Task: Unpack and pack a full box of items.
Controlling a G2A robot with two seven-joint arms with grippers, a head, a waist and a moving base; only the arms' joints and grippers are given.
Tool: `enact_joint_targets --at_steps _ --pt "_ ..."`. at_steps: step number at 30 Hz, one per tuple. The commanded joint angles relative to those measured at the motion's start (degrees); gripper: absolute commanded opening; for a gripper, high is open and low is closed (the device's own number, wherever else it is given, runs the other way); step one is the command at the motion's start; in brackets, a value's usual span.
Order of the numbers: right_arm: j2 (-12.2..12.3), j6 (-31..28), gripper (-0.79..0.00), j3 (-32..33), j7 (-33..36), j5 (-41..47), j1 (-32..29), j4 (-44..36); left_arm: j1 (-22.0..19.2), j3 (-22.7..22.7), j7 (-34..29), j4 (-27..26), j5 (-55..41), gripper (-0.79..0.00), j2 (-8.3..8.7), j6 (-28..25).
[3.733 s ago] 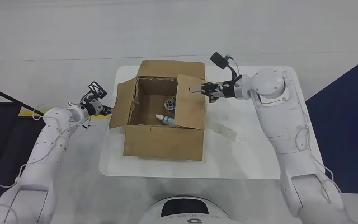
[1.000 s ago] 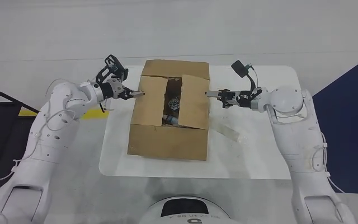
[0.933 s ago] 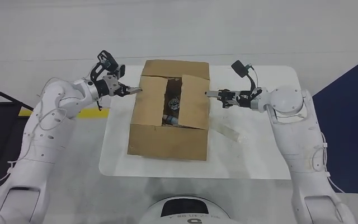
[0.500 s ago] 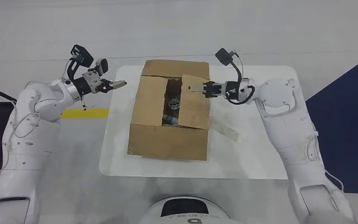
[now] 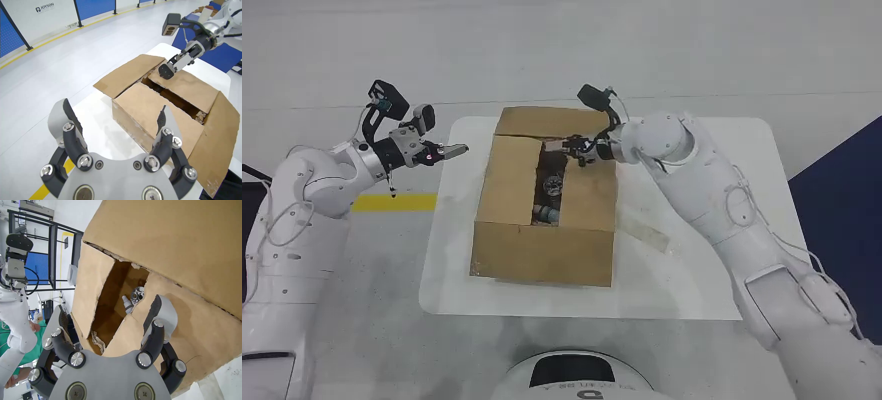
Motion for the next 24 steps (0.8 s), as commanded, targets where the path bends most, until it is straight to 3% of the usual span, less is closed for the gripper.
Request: enact_joint_targets --at_steps 1,12,14,18,24 --pt "0.37 -3.31 0.0 1.42 0.38 1.55 -0.98 -1.54 0.0 0.0 0.0 0.0 0.0 0.0 0.0 0.0" --pt "0.93 -5.47 0.0 3.06 1.08 2.56 -2.29 -3.2 0.0 0.0 0.0 0.0 0.0 0.0 0.0 0.0" --pt "1.39 -8.38 0.0 7.25 -3.04 8.01 -4.29 -2.19 0.0 0.0 0.0 0.0 0.0 0.0 0.0 0.0" --pt "3.8 -21.98 0.0 19.53 -6.07 18.83 -11.54 -1.02 0.0 0.0 0.0 0.0 0.0 0.0 0.0 0.0" --pt "5.47 -23.13 0.0 26.93 -11.71 19.86 -16.57 2.08 0.0 0.0 0.0 0.0 0.0 0.0 0.0 0.0"
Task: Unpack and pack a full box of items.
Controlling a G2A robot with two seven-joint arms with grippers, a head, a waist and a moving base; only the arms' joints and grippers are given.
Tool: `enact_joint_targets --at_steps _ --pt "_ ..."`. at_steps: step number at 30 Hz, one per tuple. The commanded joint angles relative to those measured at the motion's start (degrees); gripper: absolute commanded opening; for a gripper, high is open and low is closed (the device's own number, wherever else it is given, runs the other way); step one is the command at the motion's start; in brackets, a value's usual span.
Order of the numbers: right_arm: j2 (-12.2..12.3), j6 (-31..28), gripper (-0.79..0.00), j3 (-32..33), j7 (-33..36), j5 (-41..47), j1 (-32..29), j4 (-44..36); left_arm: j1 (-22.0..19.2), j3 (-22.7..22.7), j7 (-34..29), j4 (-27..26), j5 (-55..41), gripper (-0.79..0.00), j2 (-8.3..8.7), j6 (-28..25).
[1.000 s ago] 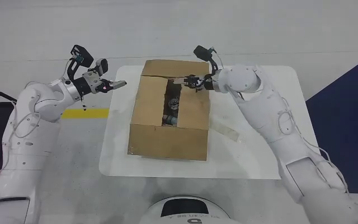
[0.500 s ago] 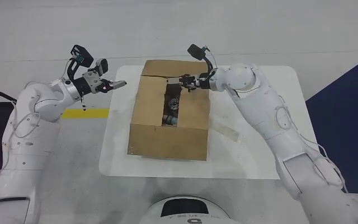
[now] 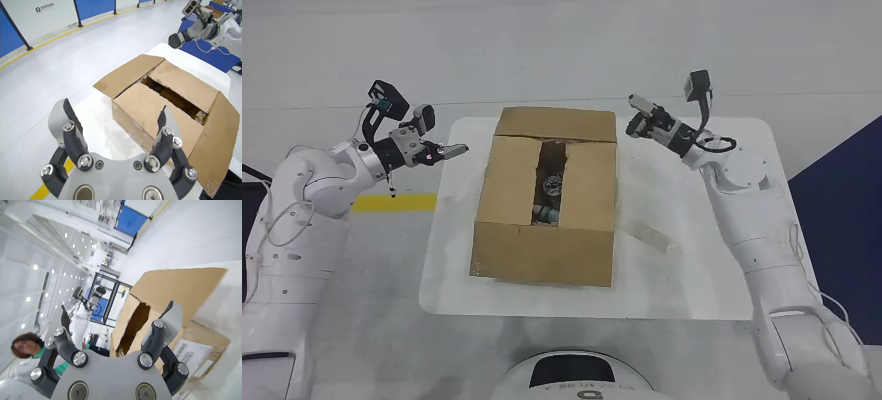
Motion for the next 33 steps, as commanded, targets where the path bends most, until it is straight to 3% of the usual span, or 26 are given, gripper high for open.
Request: enact_joint_targets --at_steps 1,10,20,25,33 --pt "0.01 0.87 0.0 0.5 -1.49 0.79 0.05 2.7 0.0 0.0 0.0 0.0 0.0 0.0 0.0 0.0" --pt "-2.89 7.2 0.0 -7.03 -7.96 0.0 8.64 18.96 0.0 0.0 0.0 0.0 0.0 0.0 0.0 0.0" --pt "-8.18 5.61 0.0 -15.46 -9.7 2.96 16.74 31.44 0.0 0.0 0.0 0.0 0.0 0.0 0.0 0.0" --pt "-9.75 1.96 0.0 -16.74 -8.14 4.62 18.96 34.43 0.0 0.0 0.0 0.0 0.0 0.0 0.0 0.0" --pt "-10.16 -5.57 0.0 -14.59 -1.18 10.71 19.36 37.64 0.0 0.0 0.0 0.0 0.0 0.0 0.0 0.0"
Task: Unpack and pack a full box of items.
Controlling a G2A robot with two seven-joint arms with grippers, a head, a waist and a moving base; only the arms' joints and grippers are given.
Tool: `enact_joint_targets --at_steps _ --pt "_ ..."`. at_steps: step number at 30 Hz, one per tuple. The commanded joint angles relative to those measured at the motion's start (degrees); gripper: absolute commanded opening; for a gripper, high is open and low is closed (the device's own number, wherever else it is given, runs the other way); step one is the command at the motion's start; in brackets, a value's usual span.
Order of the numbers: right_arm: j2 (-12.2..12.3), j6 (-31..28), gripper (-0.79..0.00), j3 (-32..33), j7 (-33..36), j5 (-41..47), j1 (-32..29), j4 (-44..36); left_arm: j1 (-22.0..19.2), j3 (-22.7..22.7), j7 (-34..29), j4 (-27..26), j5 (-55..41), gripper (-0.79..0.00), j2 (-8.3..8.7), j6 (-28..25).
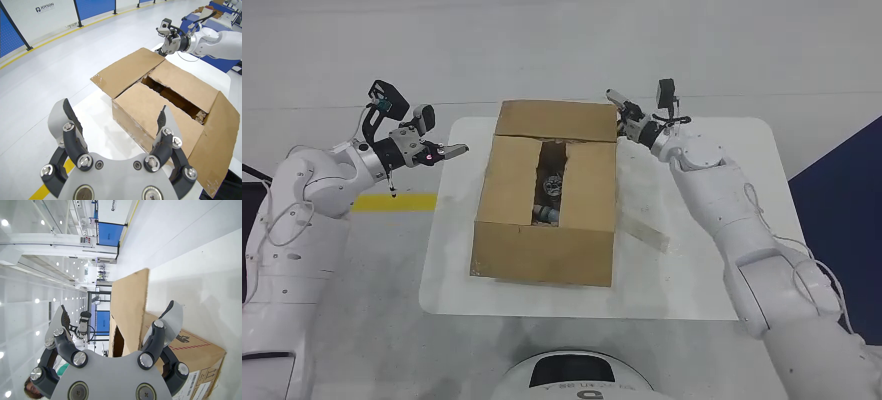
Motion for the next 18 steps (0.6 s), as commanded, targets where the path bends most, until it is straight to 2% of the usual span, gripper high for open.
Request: enact_joint_targets --at_steps 1,7,11,13,18 --pt "-0.01 -2.85 0.0 1.11 3.67 3.33 -0.68 -0.14 0.0 0.0 0.0 0.0 0.0 0.0 0.0 0.0" --pt "0.58 -9.39 0.0 4.41 17.93 11.73 -2.03 -0.84 0.0 0.0 0.0 0.0 0.0 0.0 0.0 0.0" --pt "0.93 -10.86 0.0 5.77 26.58 15.59 -2.53 -1.44 0.0 0.0 0.0 0.0 0.0 0.0 0.0 0.0" --pt "1.13 -10.09 0.0 5.75 29.9 15.67 -2.47 -2.14 0.0 0.0 0.0 0.0 0.0 0.0 0.0 0.0" --pt "2.11 -5.58 0.0 3.84 34.41 9.3 -1.49 -3.58 0.0 0.0 0.0 0.0 0.0 0.0 0.0 0.0"
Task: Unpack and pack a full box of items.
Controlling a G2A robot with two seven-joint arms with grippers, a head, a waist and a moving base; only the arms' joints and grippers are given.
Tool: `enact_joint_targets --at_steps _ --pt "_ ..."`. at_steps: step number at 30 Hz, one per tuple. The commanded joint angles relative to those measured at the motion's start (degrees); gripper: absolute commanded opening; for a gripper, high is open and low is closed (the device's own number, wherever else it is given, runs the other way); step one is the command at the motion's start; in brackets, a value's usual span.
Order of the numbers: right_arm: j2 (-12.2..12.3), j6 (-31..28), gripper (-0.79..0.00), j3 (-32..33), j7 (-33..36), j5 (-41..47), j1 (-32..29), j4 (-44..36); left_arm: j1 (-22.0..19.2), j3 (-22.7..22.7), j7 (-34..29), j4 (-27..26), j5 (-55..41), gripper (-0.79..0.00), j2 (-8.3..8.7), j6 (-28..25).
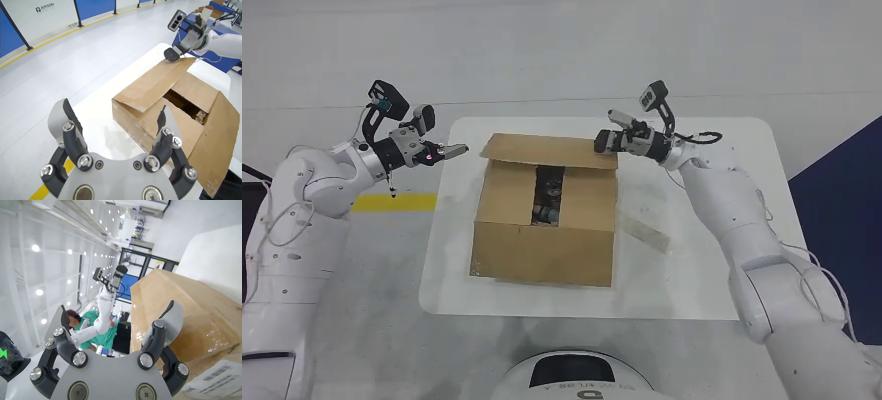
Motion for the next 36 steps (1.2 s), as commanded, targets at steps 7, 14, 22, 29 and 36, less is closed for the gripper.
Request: enact_joint_targets --at_steps 7,14,22,29,36 --pt "0.75 3.0 0.0 -2.33 2.81 -6.68 1.6 -0.13 0.0 0.0 0.0 0.0 0.0 0.0 0.0 0.0" --pt "0.8 3.91 0.0 -2.26 3.4 -6.3 2.0 0.24 0.24 -0.4 0.17 -2.09 7.4 0.0 0.29 1.43" --pt "0.8 3.91 0.0 -2.26 3.4 -6.3 2.0 0.24 4.53 -2.89 11.56 -1.99 24.89 0.0 1.62 -6.61" --pt "0.8 3.91 0.0 -2.26 3.4 -6.3 2.0 0.24 10.24 -1.4 25.39 -6.07 38.59 0.0 4.3 -10.66" --pt "0.8 3.91 0.0 -2.26 3.4 -6.3 2.0 0.24 12.25 3.78 42.61 -8.36 58.05 0.0 8.51 -10.66"
